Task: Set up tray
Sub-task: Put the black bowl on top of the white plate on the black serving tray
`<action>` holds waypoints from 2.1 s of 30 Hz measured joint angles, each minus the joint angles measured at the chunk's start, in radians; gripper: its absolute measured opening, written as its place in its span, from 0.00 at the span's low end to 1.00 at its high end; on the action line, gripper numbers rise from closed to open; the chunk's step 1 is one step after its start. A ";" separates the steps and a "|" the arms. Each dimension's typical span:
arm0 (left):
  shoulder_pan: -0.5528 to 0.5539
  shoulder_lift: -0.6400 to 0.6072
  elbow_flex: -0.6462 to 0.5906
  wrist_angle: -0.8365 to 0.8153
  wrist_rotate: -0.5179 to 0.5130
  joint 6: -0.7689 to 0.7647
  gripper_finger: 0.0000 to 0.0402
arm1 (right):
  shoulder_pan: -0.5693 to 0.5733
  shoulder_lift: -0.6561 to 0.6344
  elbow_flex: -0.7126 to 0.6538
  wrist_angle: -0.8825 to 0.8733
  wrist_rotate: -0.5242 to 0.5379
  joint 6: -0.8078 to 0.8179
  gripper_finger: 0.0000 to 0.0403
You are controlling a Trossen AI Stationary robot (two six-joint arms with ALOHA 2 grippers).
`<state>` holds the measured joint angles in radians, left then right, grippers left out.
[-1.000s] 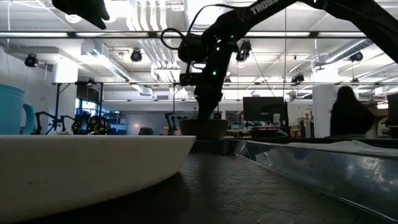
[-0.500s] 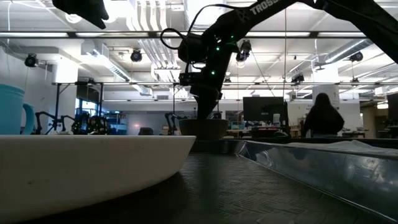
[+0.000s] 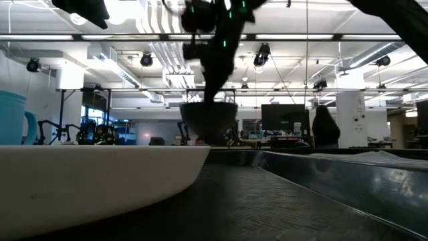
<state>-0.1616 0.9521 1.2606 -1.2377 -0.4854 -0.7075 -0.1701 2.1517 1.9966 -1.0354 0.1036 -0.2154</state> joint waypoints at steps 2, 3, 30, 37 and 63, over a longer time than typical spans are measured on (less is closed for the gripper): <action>-0.001 -0.012 0.000 -0.018 0.000 0.000 0.34 | 0.045 -0.001 0.058 -0.047 -0.001 -0.029 0.02; -0.001 -0.020 0.000 -0.025 0.000 0.000 0.34 | 0.069 -0.001 0.085 -0.068 -0.003 -0.038 0.02; -0.001 -0.072 0.000 -0.115 0.093 0.149 0.34 | 0.572 0.155 0.181 0.011 0.029 -0.233 0.02; -0.001 -0.076 -0.009 -0.128 0.093 0.149 0.34 | 0.584 0.285 0.362 0.033 0.000 -0.230 0.02; -0.001 -0.070 -0.032 -0.132 0.095 0.172 0.34 | 0.657 0.316 0.337 0.096 -0.089 -0.166 0.07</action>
<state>-0.1624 0.8824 1.2282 -1.3697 -0.3908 -0.5354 0.4870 2.4680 2.3341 -0.9390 0.0147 -0.3813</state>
